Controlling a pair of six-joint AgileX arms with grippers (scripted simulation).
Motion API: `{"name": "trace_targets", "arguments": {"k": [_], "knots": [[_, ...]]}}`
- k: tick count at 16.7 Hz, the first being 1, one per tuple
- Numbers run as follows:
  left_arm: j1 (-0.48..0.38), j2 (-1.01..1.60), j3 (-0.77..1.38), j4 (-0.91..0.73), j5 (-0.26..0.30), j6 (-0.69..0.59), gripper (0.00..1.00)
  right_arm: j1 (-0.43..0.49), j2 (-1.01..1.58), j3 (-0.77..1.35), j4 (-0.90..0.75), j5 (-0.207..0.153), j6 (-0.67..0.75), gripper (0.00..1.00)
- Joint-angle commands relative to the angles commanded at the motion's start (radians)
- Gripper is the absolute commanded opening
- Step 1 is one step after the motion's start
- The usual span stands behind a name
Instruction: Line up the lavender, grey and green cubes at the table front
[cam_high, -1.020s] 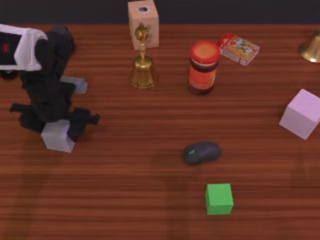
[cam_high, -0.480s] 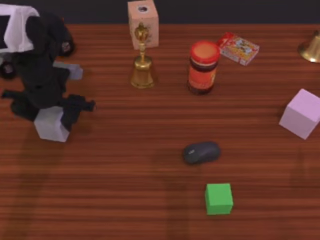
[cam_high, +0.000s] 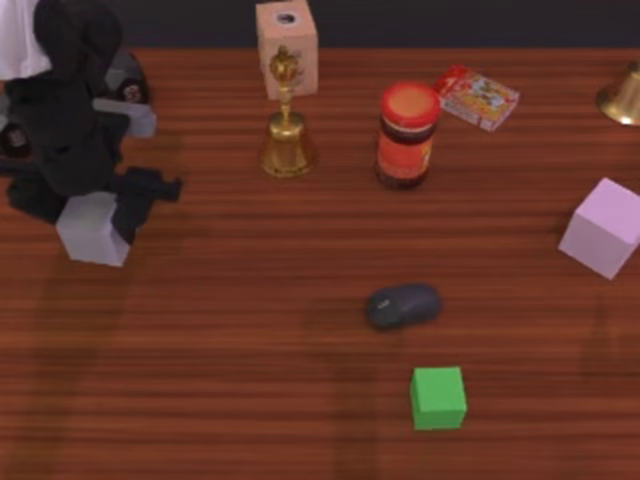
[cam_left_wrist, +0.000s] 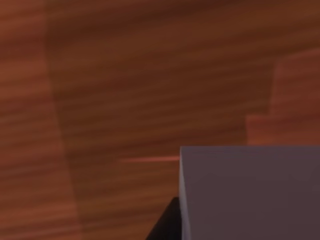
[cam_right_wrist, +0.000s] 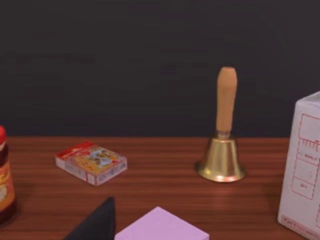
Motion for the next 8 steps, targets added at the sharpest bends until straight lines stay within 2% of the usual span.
{"name": "trace_targets", "arguments": {"k": [4, 8], "knots": [[-0.092, 0.009, 0.02, -0.015, -0.001, -0.108, 0.0, 0.0, 0.0, 0.0, 0.0, 0.0, 0.0, 1.0], [-0.286, 0.021, 0.044, -0.046, -0.005, -0.354, 0.0, 0.0, 0.0, 0.0, 0.0, 0.0, 0.0, 1.0]]}}
